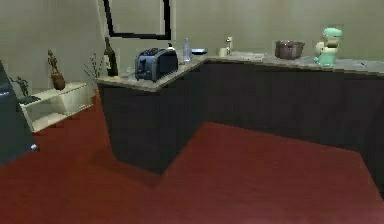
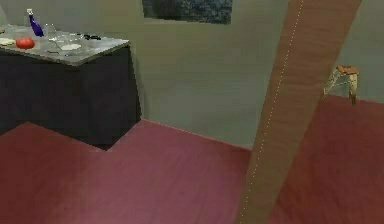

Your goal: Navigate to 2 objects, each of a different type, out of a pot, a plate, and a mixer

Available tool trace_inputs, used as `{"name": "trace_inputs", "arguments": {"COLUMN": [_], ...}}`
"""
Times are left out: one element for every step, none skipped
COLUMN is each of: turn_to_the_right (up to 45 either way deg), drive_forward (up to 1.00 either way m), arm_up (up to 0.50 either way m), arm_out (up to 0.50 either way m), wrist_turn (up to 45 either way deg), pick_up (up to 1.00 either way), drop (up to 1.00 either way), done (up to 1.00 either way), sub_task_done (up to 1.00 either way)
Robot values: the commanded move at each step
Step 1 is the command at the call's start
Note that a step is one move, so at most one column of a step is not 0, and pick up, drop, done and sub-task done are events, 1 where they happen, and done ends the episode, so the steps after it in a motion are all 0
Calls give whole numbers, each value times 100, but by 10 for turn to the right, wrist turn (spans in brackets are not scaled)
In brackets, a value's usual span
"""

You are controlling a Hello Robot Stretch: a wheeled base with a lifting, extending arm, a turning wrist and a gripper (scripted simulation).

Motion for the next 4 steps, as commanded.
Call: {"name": "trace_inputs", "arguments": {"turn_to_the_right": [60,0,270,0], "drive_forward": [0,30,0,100], "arm_up": [0,0,0,0], "arm_out": [0,0,0,0], "wrist_turn": [0,0,0,0], "pick_up": [0,0,0,0], "drop": [0,0,0,0], "done": [0,0,0,0], "sub_task_done": [0,0,0,0]}}
